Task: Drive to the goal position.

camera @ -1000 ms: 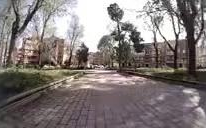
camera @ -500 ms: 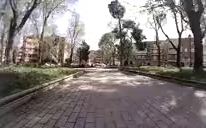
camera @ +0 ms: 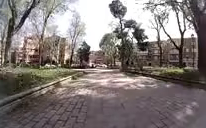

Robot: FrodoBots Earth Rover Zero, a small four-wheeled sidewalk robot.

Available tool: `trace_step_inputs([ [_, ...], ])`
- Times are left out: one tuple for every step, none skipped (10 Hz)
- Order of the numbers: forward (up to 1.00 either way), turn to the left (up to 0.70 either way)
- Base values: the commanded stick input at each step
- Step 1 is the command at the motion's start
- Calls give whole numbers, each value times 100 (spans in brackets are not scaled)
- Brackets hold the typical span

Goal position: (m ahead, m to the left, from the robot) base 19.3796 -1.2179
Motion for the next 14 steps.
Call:
trace_step_inputs([
  [70, 0],
  [70, 0],
  [70, 0],
  [70, 0],
  [70, 0],
  [70, 0],
  [70, 0],
  [70, 0],
  [70, 0],
  [70, 0],
  [70, 0],
  [70, 0],
  [70, 0],
  [70, 0],
])
